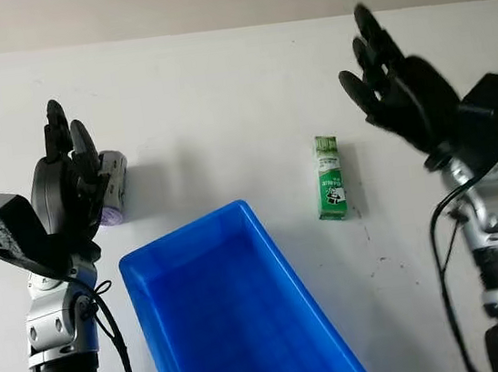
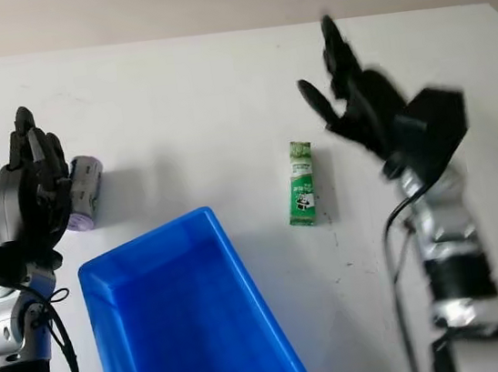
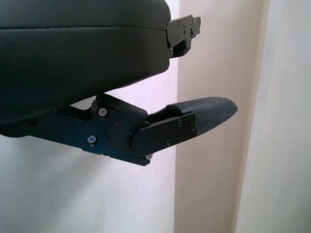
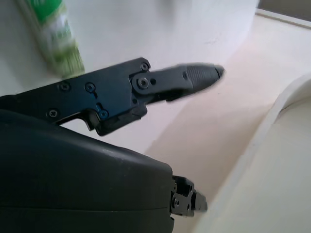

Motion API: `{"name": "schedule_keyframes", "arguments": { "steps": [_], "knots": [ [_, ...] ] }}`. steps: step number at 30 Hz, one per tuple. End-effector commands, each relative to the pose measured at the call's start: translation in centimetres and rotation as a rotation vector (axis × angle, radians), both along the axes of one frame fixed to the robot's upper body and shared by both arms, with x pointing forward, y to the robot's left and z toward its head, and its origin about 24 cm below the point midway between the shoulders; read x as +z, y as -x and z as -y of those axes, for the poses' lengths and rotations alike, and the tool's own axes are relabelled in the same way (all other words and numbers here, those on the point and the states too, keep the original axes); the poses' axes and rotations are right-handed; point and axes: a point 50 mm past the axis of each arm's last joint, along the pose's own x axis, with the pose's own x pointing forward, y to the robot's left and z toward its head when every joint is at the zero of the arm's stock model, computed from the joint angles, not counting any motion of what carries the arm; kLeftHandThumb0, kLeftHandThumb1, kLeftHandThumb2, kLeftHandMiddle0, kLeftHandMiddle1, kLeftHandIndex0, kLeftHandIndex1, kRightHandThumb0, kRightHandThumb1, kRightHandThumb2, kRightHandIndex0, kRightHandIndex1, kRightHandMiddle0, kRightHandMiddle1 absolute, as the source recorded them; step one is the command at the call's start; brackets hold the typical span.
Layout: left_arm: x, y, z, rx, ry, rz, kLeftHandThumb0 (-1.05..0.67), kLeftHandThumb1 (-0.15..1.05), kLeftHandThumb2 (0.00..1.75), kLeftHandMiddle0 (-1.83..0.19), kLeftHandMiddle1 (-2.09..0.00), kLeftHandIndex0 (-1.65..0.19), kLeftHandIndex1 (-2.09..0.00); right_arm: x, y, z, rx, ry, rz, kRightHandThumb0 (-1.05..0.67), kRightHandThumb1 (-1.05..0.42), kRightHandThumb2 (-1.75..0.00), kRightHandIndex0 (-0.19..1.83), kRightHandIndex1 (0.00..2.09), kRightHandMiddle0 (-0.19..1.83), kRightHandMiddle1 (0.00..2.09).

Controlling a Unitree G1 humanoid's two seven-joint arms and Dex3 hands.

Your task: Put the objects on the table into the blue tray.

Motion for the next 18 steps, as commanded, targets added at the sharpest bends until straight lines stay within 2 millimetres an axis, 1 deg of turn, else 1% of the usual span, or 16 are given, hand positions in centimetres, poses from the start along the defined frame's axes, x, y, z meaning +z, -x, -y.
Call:
{"name": "schedule_keyframes", "arguments": {
  "steps": [1,2,4,7,9,13,16,18],
  "knots": [
    [0.5,0.1,0.0,-0.008,-0.008,0.016,-0.76,1.05,0.71,0.19,0.0,0.19,0.0,2.1,0.1,0.0,-0.019,0.233,0.059,-0.46,-0.76,-0.03,0.33,0.24,0.26,0.21],
    [0.5,0.1,0.0,-0.009,-0.008,0.015,-0.76,1.05,0.71,0.19,0.0,0.19,0.0,2.7,0.2,-0.1,-0.024,0.327,0.086,-0.43,-0.72,-0.04,0.48,0.27,0.41,0.19],
    [0.5,0.1,0.0,-0.011,-0.015,0.012,-0.76,1.05,0.71,0.19,0.0,0.19,0.0,3.6,0.2,-0.3,-0.016,0.508,0.142,-0.43,-0.69,-0.05,0.57,0.27,0.51,0.17],
    [0.5,-0.1,0.1,-0.01,-0.022,0.006,-0.76,1.05,0.7,0.19,0.0,0.19,0.0,4.1,0.2,-0.8,0.024,0.787,0.192,-0.47,-0.7,-0.06,0.51,0.2,0.52,0.12],
    [0.6,-0.2,0.2,-0.01,-0.028,0.004,-0.76,1.05,0.69,0.19,0.0,0.19,0.0,3.5,0.2,-1.2,0.079,0.997,0.239,-0.45,-0.72,-0.06,0.45,0.15,0.47,0.08],
    [0.7,-0.4,0.4,-0.015,-0.034,0.0,-0.76,1.05,0.69,0.19,0.0,0.19,0.0,1.9,0.2,-1.4,0.175,1.209,0.309,-0.39,-0.72,-0.06,0.46,0.12,0.46,0.06],
    [0.8,-0.6,0.5,-0.021,-0.036,-0.003,-0.76,1.05,0.69,0.19,0.0,0.19,0.0,0.5,0.1,-1.5,0.247,1.265,0.373,-0.37,-0.74,-0.06,0.5,0.12,0.48,0.07],
    [0.8,-0.7,0.6,-0.02,-0.035,-0.004,-0.76,1.05,0.7,0.19,0.0,0.19,0.0,-0.1,0.1,-1.6,0.28,1.277,0.412,-0.29,-0.79,-0.08,0.52,0.12,0.49,0.07]
  ]
}}
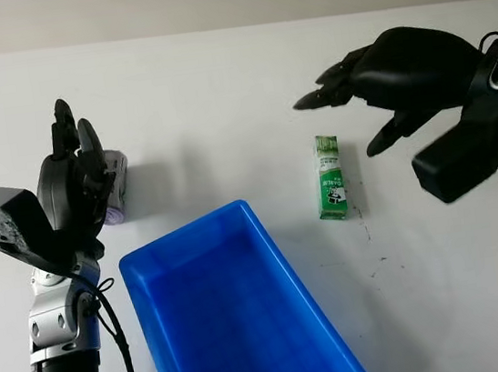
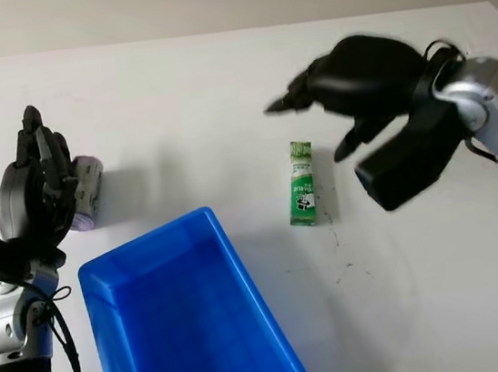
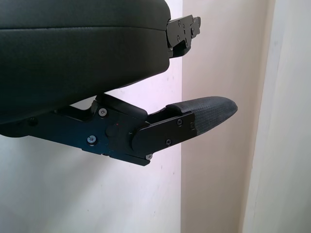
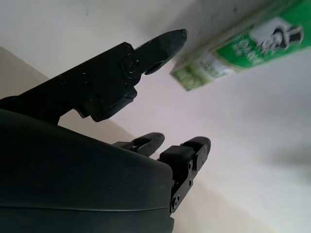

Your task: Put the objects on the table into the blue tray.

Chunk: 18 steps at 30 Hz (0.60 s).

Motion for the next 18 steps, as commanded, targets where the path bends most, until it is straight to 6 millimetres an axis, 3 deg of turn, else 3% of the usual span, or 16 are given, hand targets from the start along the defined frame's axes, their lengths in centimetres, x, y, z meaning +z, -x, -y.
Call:
{"name": "schedule_keyframes", "arguments": {
  "steps": [1,11,18],
  "knots": [
    [0.7,-0.3,0.0,-0.001,-0.015,0.018,-0.76,1.05,0.7,0.19,0.0,0.19,0.0,0.6,-0.1,0.2,0.029,0.025,0.039,-0.27,-0.8,-0.08,0.52,0.12,0.49,0.07],
    [0.6,-0.3,0.0,-0.005,-0.017,0.012,-0.75,1.05,0.7,0.19,0.0,0.19,0.0,-2.8,-0.1,-0.6,0.208,0.017,0.094,-0.1,-0.92,-0.08,0.53,0.1,0.49,0.06],
    [0.5,-0.2,-0.1,-0.006,-0.02,0.01,-0.75,1.05,0.7,0.19,0.0,0.19,0.0,-5.0,0.1,-1.0,0.272,0.002,0.069,-0.21,-0.99,-0.08,0.56,0.12,0.54,0.09]
  ]
}}
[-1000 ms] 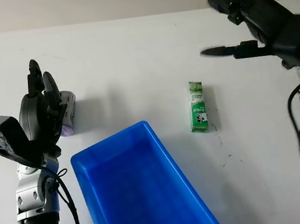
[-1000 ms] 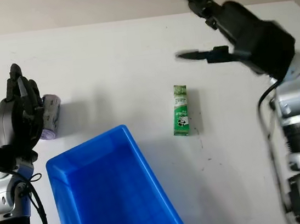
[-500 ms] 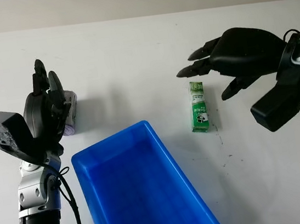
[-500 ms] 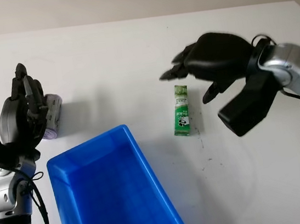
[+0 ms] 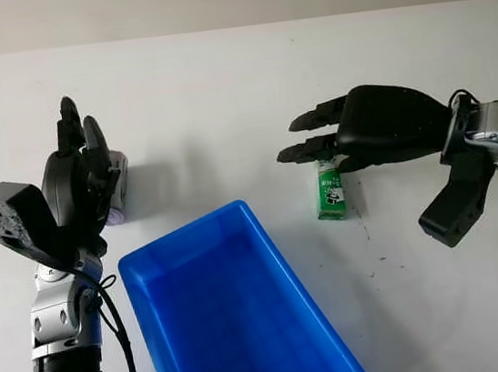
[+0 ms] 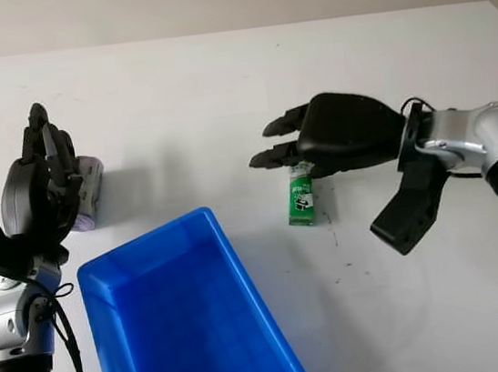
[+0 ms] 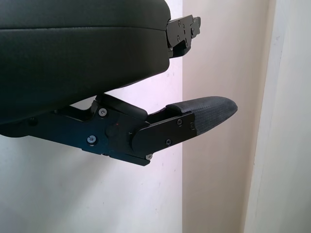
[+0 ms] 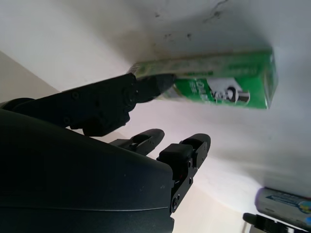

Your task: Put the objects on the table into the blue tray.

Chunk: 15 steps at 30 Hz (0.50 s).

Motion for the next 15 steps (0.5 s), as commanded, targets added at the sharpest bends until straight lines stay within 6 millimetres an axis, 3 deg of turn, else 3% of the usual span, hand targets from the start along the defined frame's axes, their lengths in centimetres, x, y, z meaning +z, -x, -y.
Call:
{"name": "schedule_keyframes", "arguments": {
  "steps": [1,3,4,5,9,12,15],
  "knots": [
    [0.5,0.0,-0.3,0.006,-0.019,0.014,-0.74,1.05,0.7,0.19,0.0,0.19,0.0,-0.6,0.0,-0.2,0.022,0.007,-0.008,-0.23,-1.0,-0.07,0.54,0.26,0.54,0.21],
    [0.5,0.1,-0.4,0.009,-0.021,0.014,-0.74,1.05,0.7,0.19,0.0,0.19,0.0,-1.0,0.0,-0.1,0.025,0.028,-0.017,-0.26,-1.01,-0.06,0.21,1.02,0.27,0.89],
    [0.5,0.1,-0.4,0.008,-0.02,0.014,-0.74,1.05,0.7,0.19,0.0,0.19,0.0,-1.2,0.0,0.0,0.024,0.036,-0.021,-0.27,-1.02,-0.05,0.09,1.29,0.16,1.18],
    [0.5,0.1,-0.5,0.008,-0.016,0.015,-0.74,1.05,0.7,0.19,0.0,0.19,0.0,-1.3,0.0,0.1,0.024,0.042,-0.024,-0.27,-1.01,-0.05,0.07,1.39,0.13,1.3],
    [0.6,0.1,-0.5,0.016,-0.015,0.012,-0.74,1.05,0.7,0.19,0.0,0.19,0.0,-1.8,0.1,0.6,0.014,0.088,-0.04,-0.26,-1.0,-0.05,0.02,1.6,0.12,1.42],
    [0.7,0.1,-0.4,0.016,-0.026,0.009,-0.75,1.05,0.7,0.19,0.0,0.19,0.0,-2.1,0.1,1.1,-0.015,0.13,-0.065,-0.28,-1.02,-0.06,0.02,1.46,0.08,1.42],
    [0.6,0.1,-0.3,0.012,-0.026,0.007,-0.74,1.05,0.71,0.19,0.0,0.19,0.0,-2.3,0.2,1.2,-0.022,0.134,-0.073,-0.29,-1.02,-0.05,0.02,1.47,0.08,1.43]
  ]
}}
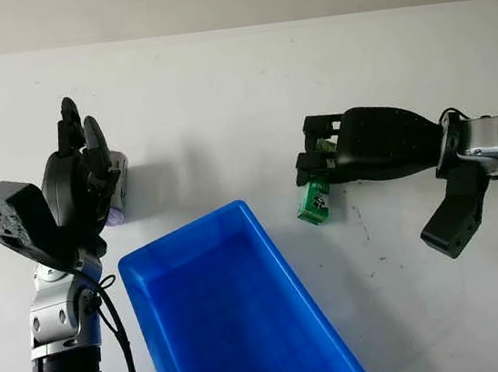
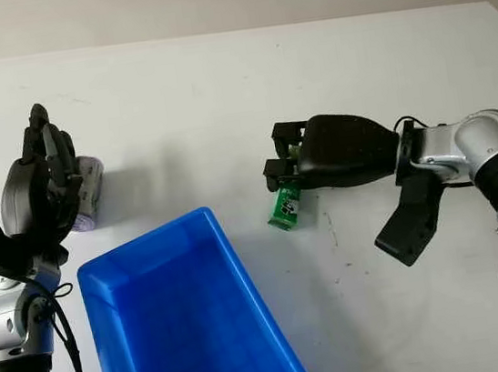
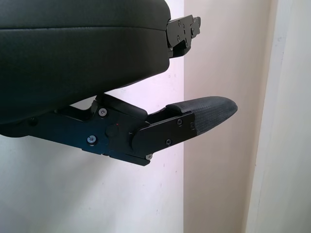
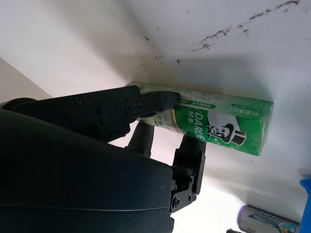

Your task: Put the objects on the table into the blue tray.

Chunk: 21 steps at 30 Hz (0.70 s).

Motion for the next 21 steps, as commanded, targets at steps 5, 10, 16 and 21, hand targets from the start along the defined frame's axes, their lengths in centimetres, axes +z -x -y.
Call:
{"name": "schedule_keyframes", "arguments": {
  "steps": [5,10,16,21],
  "knots": [
    [0.6,0.0,-0.2,0.0,-0.015,0.019,-0.74,1.05,0.71,0.19,0.0,0.19,0.0,-1.2,0.5,0.9,-0.022,0.029,-0.012,-0.33,-1.01,-0.05,0.0,2.0,0.1,1.64],
    [0.7,0.0,-0.4,0.002,-0.018,0.018,-0.74,1.05,0.7,0.19,0.0,0.19,0.0,-1.2,0.2,0.6,-0.024,-0.048,0.053,-0.36,-1.01,-0.06,0.6,2.09,0.26,2.03],
    [0.6,0.1,-0.6,0.007,-0.019,0.016,-0.74,1.05,0.68,0.19,0.0,0.19,0.0,0.4,-0.9,-0.2,-0.072,-0.22,0.115,-0.31,-1.04,-0.06,0.96,2.09,0.54,2.09],
    [0.7,0.1,-0.6,0.004,-0.021,0.012,-0.75,1.05,0.68,0.19,0.0,0.19,0.0,4.7,-1.9,-1.6,-0.066,-0.443,0.252,-0.32,-1.04,-0.08,0.83,2.09,0.51,2.09]
  ]
}}
